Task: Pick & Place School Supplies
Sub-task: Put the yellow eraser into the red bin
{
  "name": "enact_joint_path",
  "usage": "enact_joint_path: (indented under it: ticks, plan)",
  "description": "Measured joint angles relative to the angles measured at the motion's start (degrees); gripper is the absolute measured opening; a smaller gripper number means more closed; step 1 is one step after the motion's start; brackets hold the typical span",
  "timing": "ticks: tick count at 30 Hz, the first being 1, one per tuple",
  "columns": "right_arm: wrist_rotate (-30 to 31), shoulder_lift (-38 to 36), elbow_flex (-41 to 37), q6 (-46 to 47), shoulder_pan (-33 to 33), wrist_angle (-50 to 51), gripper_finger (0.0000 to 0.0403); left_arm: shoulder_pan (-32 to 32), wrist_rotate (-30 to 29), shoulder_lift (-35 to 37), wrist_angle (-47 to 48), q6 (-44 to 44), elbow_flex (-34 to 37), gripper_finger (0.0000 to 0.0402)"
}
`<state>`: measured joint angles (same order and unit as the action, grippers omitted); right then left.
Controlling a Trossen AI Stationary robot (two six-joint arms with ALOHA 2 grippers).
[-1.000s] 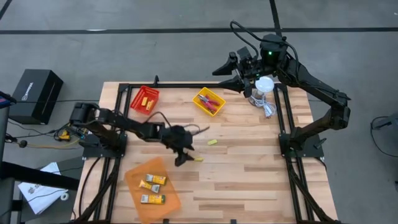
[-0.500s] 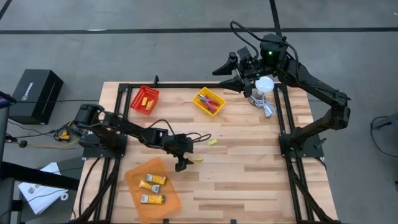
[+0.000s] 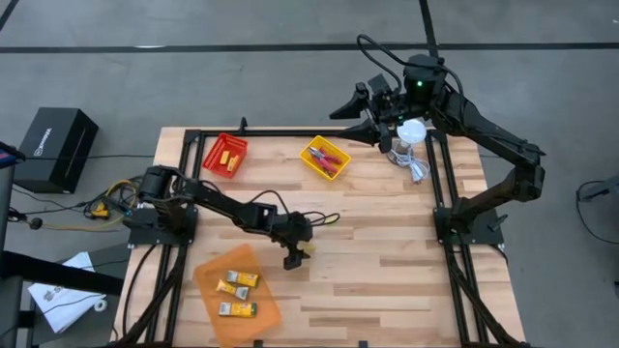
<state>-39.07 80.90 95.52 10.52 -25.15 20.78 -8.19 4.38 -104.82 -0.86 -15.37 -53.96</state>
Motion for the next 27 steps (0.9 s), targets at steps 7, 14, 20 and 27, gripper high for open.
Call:
enact_joint_path:
  ticks: [7, 14, 20, 27]
  plan:
    - [0.02, -0.01, -0.01, -0.44, 0.02, 0.17, 0.0281, 0.00, -1.62, -0.52, -0.23, 0.02, 0.08, 0.0258]
    - [0.00, 0.00, -0.02, -0.58, 0.00, 0.17, 0.0281, 0.26, -0.96, -4.54, -1.46, -1.27, -0.34, 0.0244]
    - [-0.02, -0.02, -0.02, -0.59, 0.02, 0.17, 0.0281, 0.91, -2.41, -5.30, -1.20, -1.05, 0.07, 0.0209]
    - [-0.07, -0.02, 0.00, -0.55, 0.00, 0.15, 0.0281, 1.20, -3.53, -5.30, -1.61, -2.15, 1.47, 0.0028]
